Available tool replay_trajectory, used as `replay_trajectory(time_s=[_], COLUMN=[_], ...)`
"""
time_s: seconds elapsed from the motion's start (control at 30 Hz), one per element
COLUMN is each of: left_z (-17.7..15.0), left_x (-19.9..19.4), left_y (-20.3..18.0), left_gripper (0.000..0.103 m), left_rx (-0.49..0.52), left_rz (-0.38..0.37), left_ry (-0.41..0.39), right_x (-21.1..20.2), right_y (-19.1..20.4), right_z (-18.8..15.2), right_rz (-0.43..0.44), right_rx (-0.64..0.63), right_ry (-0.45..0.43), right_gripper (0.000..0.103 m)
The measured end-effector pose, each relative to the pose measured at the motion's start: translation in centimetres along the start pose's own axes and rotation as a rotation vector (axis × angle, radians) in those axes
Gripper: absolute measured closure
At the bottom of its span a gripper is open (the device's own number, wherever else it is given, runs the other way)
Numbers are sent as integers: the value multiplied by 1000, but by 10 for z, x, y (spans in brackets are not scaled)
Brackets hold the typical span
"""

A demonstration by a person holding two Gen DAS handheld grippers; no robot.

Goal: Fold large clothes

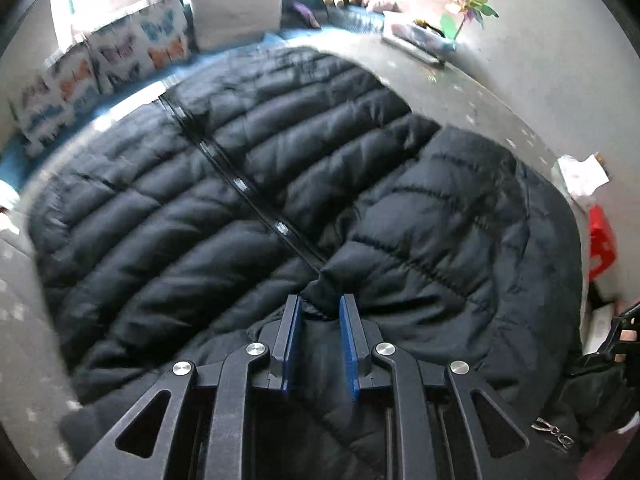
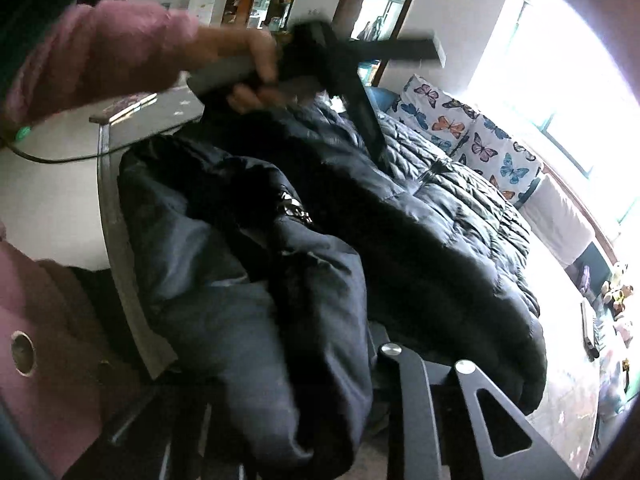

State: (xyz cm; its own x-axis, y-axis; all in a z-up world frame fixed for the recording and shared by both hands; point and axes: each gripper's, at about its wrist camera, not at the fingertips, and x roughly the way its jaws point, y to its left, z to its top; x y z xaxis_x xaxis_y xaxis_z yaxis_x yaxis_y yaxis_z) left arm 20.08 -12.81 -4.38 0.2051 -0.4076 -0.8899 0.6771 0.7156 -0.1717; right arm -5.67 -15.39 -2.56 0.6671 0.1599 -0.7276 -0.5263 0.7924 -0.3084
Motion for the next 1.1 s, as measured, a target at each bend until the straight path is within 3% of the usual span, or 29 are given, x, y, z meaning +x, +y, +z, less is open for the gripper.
replay_trajectory(time_s=[0.33,0.7,0.9,1.1], left_z=[-49,-165,-167,-150], left_x=[-24,-88,-108,-158], left_y=[2,-44,-5,44], left_gripper=[82,81,81,80], left_rx=[-21,42,-46,-47], left_rz=[-126,-261,-348,-399], left_ry=[59,201,322,299], right_x=[-22,-88,-81,-79], right_y=[9,50,32,-1], right_z=[7,8,24,43], right_rz=[47,168,155,164], right_rx=[32,56,104,178], right_ry=[-39,3,-13,-39], right_gripper=[85,87,87,87])
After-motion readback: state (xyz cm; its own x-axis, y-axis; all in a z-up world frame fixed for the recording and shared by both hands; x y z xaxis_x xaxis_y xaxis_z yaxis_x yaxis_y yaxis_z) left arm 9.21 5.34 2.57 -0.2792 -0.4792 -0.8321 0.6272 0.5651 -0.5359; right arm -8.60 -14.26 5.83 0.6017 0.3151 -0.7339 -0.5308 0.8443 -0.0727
